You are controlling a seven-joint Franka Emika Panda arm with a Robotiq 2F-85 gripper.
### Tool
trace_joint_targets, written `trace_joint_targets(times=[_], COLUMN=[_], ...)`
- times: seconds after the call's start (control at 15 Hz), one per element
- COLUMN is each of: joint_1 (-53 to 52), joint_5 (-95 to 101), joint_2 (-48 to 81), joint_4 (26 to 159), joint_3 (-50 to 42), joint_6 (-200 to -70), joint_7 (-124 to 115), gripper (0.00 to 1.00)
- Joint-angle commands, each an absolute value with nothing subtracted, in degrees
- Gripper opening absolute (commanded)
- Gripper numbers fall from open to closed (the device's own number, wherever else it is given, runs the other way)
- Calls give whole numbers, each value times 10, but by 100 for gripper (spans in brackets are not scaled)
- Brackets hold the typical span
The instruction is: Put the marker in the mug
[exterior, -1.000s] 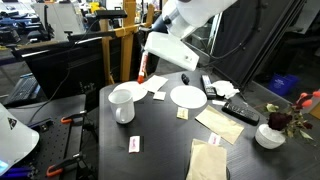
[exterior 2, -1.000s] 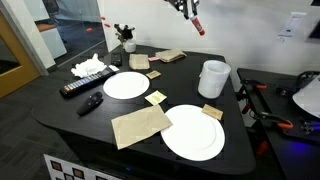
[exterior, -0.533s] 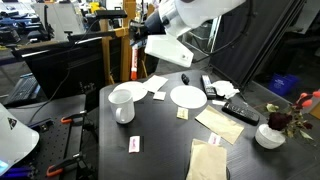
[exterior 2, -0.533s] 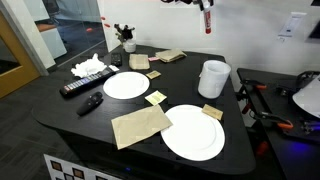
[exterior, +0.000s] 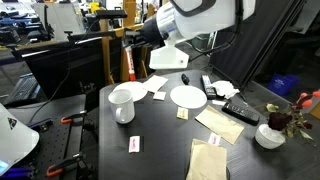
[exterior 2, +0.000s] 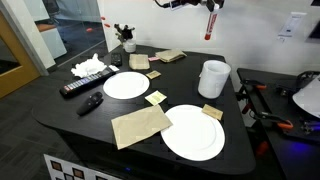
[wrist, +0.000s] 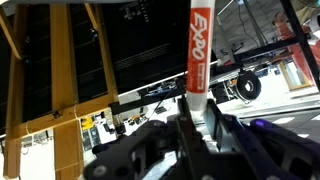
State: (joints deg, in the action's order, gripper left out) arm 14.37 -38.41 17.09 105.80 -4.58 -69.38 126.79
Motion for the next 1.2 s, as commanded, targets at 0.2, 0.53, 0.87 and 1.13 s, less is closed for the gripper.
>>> trace_joint_targets(times=[0.2,0.53,0.87,1.13], joint_1=[149,149,153,155], joint_5=[-387,-386,-382,-380], joint_2=[203,219,239,250], joint_4=[1038,1041,1042,1048], joint_3=[-49,-50,-49,-50], joint_6=[-633,-603,-591,-583], joint_7=[1341,1354,1389,1403], gripper=[5,5,5,5])
